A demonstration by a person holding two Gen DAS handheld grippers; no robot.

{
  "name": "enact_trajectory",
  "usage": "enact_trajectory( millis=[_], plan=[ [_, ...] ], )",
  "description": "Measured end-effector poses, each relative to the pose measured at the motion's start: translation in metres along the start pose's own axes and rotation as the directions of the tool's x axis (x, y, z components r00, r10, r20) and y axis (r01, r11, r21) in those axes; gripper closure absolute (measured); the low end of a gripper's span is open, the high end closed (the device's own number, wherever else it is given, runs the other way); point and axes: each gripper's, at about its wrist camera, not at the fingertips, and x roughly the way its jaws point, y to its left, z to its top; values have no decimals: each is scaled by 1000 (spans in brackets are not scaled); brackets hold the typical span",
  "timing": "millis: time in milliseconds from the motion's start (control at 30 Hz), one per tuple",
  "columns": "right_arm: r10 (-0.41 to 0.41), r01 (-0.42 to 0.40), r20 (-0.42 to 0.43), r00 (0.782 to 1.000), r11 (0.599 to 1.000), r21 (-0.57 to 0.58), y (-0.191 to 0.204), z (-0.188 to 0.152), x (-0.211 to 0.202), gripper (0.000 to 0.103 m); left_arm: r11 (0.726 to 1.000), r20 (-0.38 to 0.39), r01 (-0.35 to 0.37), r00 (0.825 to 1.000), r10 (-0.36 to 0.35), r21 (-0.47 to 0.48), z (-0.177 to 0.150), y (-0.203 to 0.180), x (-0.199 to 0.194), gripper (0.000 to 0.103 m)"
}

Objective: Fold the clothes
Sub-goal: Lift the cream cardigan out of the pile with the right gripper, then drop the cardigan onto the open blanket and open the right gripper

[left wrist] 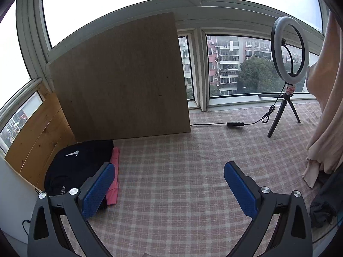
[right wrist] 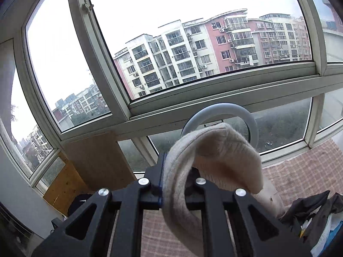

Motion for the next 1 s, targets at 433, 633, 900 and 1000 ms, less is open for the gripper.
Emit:
enact_trajectory(
  millis=[433, 633, 900, 1000],
  plan=[
    [240, -280, -201, 950, 938, -206, 198, -83, 24, 92, 964, 9, -260, 965, 261, -49, -39, 236, -58, 1],
    [-85, -19, -508, 857, 980, -196, 99, -252, 88, 85, 973, -41, -214, 975, 218, 86, -64, 248, -35, 1],
    [-238, 228, -702, 671, 967, -110, -31, -399, 116, 83, 959, -224, 169, 967, -117, 227, -126, 151, 20, 1],
    [-234, 225, -697, 677, 969, -107, -40, -402, 119, 78, 887, -276, 278, 944, -181, 369, -148, 103, 26, 1]
  ],
)
